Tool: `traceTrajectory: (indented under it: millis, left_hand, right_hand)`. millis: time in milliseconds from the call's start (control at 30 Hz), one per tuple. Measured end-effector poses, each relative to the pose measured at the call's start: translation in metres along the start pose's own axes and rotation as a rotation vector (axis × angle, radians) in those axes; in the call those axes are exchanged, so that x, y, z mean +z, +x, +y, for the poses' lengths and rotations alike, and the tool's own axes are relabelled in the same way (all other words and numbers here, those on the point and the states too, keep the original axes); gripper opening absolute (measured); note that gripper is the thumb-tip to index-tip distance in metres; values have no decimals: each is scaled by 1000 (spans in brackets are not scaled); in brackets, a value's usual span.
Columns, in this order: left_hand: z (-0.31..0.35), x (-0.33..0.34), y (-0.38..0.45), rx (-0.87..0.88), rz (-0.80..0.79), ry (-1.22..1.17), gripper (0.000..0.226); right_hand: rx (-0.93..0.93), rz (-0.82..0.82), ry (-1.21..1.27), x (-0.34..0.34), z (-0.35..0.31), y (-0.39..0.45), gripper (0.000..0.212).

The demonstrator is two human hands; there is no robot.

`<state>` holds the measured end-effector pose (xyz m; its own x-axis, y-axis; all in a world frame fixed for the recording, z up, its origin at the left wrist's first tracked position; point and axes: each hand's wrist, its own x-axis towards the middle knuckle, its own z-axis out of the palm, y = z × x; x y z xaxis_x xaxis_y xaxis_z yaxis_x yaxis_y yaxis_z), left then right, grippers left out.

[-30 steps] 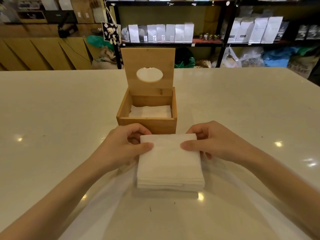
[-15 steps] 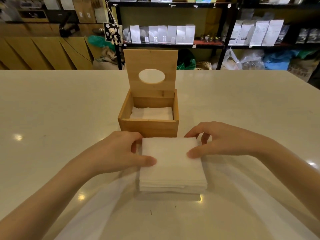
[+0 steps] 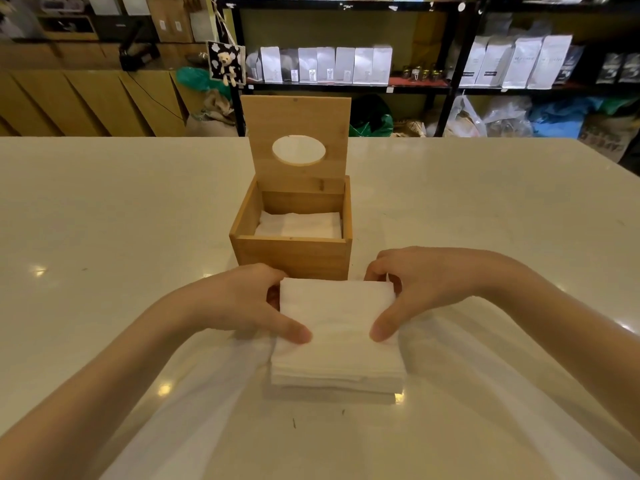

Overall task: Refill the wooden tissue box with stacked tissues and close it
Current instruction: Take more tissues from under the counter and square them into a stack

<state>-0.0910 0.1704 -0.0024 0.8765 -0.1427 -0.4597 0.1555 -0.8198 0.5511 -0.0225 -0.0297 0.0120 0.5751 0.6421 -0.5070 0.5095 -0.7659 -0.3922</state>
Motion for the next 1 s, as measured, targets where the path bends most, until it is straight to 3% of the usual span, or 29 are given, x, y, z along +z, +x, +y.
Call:
traceTrajectory:
  millis: [133, 267, 467, 667, 833, 1000]
  left_hand:
    - [-3, 3, -5, 11, -4, -10, 44]
    - [-3, 10, -17, 50, 130, 49, 33]
    - [0, 23, -34, 99, 290, -46, 32]
    - [7, 34, -44, 123, 474, -104, 46]
    - [10, 35, -53, 171, 605, -190, 67]
    - [18, 22, -63, 146, 616, -329, 53]
  right_hand:
    - [-11, -6, 63, 2, 3, 1, 44]
    - [-64, 86, 150, 9, 4, -5, 36]
    - [-61, 172, 249, 16, 4, -13, 60]
    - [-112, 142, 371, 16, 9, -18, 26]
    - [-242, 239, 424, 13, 11, -31, 26]
    - [-312, 268, 456, -1, 9, -40, 37]
